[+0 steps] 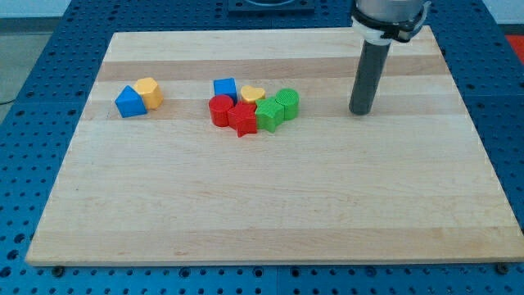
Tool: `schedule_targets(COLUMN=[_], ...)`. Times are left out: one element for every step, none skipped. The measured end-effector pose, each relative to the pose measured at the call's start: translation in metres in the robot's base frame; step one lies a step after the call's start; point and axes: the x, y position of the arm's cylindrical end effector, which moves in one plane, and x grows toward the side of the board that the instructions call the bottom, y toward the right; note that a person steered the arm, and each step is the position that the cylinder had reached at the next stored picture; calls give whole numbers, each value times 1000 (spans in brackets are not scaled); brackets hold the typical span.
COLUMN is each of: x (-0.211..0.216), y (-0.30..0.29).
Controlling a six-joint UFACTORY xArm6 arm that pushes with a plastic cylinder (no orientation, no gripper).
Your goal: Push the circles towards the hexagon
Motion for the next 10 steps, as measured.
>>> schedule_targets(x=[0, -15, -24, -24, -16, 0, 7, 7, 7, 7], y=[-24, -51, -81, -103, -112, -116, -125, -150, -179, -202])
